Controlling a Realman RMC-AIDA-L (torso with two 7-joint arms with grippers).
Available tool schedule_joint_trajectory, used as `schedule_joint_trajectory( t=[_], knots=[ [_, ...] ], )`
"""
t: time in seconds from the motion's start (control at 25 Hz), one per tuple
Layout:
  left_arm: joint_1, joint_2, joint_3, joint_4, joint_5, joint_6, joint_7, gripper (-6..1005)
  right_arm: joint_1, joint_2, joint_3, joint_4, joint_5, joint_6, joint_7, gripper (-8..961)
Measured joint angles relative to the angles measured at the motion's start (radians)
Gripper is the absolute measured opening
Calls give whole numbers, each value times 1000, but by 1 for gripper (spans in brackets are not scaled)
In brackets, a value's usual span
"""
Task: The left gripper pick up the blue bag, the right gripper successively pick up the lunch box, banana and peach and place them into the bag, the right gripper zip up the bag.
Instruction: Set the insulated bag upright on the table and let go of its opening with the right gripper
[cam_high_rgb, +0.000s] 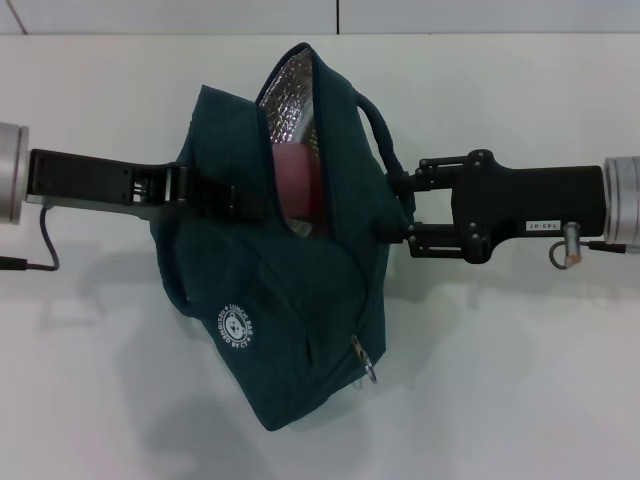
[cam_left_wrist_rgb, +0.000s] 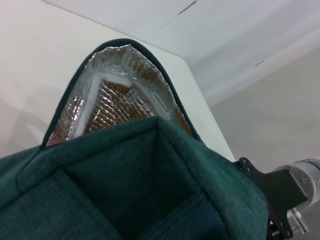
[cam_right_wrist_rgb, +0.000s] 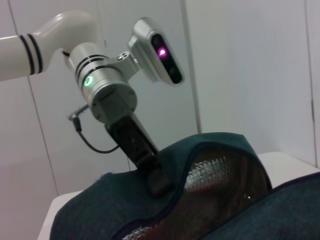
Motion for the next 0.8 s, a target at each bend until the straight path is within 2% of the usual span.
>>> schedule_joint_trajectory(
  t=[0.2, 0.8],
  knots=[
    [0, 0, 0, 0, -1, 0, 0, 41, -4, 1, 5, -1, 0, -1, -22, 539],
    [3, 0, 0, 0, -1, 2, 0, 40, -25, 4, 8, -19, 10, -21, -63, 425]
  ],
)
